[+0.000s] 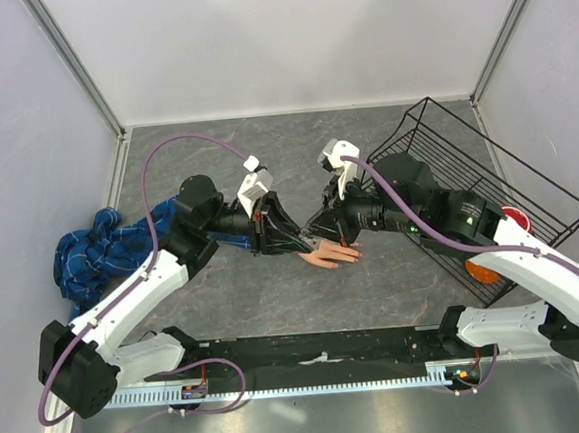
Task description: Paint the nails
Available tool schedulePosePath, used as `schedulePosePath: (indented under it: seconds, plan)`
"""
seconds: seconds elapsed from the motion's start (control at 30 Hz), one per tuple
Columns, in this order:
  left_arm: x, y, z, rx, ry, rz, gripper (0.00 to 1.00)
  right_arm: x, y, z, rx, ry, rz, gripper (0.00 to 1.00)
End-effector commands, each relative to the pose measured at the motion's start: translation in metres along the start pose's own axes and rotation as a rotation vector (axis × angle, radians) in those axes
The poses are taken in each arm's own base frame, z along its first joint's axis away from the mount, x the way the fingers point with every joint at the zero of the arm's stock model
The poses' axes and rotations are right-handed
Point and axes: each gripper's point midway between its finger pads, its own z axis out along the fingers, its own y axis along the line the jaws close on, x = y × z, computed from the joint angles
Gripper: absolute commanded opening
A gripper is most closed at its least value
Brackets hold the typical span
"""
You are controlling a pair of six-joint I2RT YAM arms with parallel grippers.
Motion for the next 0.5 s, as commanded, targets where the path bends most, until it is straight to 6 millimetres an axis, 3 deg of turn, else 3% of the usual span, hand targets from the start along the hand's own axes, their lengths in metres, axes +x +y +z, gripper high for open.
schedulePosePath:
  seconds: [0.0,0.03,0.07,0.1,0.2,0.23,0.27,0.3,0.33,0.37,0.4,0.47]
  plan:
    - [-0.015,0.027,-0.005,-0.210,-0.038,0.091,0.02,-0.009,-0.002,0.001,0.018,-0.035,0.018,0.00]
    - [-0.015,0.035,-0.008,-0.266,-0.036,0.095,0.02,-0.008,-0.009,0.004,0.049,-0.037,0.031,0.00]
    - [-0.012,0.059,-0.018,-0.415,-0.028,0.092,0.02,-0.010,-0.008,0.009,0.054,-0.051,0.076,0.00]
    - [-0.014,0.071,-0.026,-0.502,-0.028,0.095,0.02,-0.006,-0.012,0.014,0.073,-0.050,0.110,0.00]
    - [-0.018,0.103,-0.057,-0.773,-0.039,0.133,0.02,-0.005,-0.031,0.031,0.269,-0.143,0.323,0.00]
    - [-0.022,0.109,-0.067,-0.842,-0.054,0.144,0.02,-0.011,-0.059,0.027,0.484,-0.255,0.357,0.00]
    - [-0.022,0.109,-0.071,-0.864,-0.060,0.148,0.02,-0.005,-0.030,0.032,0.477,-0.284,0.379,0.00]
    - [-0.022,0.109,-0.074,-0.878,-0.065,0.151,0.02,-0.010,-0.022,0.032,0.509,-0.330,0.384,0.00]
    - [-0.022,0.110,-0.077,-0.897,-0.069,0.152,0.02,-0.009,-0.032,0.033,0.642,-0.381,0.356,0.00]
    - [-0.021,0.110,-0.077,-0.899,-0.069,0.154,0.02,-0.016,-0.012,0.035,0.618,-0.400,0.351,0.00]
    - [-0.022,0.109,-0.077,-0.896,-0.075,0.160,0.02,-0.012,-0.012,0.048,0.650,-0.381,0.305,0.00]
    - [-0.022,0.108,-0.076,-0.889,-0.074,0.160,0.02,-0.019,-0.011,0.050,0.676,-0.388,0.286,0.00]
